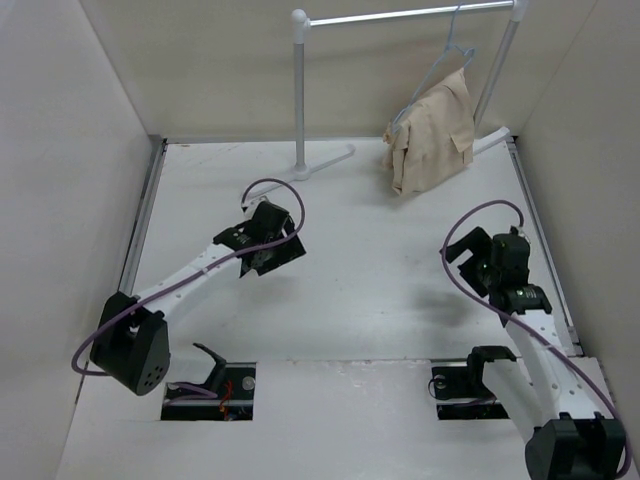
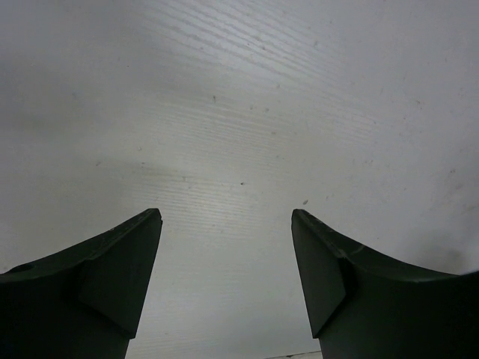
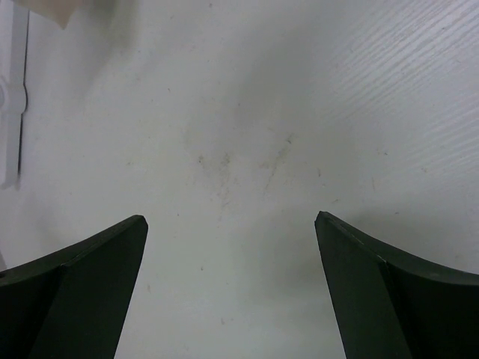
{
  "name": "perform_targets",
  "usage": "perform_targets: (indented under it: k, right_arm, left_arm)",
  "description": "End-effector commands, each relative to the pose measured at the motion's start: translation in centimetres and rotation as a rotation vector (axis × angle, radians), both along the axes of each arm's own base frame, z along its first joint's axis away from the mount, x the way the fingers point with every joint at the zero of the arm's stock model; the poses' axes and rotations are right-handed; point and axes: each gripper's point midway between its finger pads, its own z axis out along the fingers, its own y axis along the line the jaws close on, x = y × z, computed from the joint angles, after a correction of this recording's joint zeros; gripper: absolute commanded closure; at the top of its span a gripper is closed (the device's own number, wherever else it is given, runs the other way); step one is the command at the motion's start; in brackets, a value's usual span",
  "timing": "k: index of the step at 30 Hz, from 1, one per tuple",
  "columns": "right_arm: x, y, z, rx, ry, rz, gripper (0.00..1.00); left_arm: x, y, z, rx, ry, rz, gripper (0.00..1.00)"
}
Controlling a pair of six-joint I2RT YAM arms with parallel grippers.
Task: Place the trousers on the hanger
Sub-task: Reset both arms
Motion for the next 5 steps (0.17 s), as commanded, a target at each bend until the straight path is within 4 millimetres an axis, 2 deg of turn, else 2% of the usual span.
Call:
perform_targets:
  k: [1,5]
  right_arm:
    - [0.45,-0.55,0.83,-0.010,-0.031,-0.040,0.00]
    - [0.37,-0.58,1.30,-0.013,-0.034,-0.040,0.00]
  left_arm:
    - [0.64,-1.45,1.04,-0.030,-0.048,-0.042,0.33]
    - [0.49,-1.69,0.56,-0.017,-0.039,-0.053,0.32]
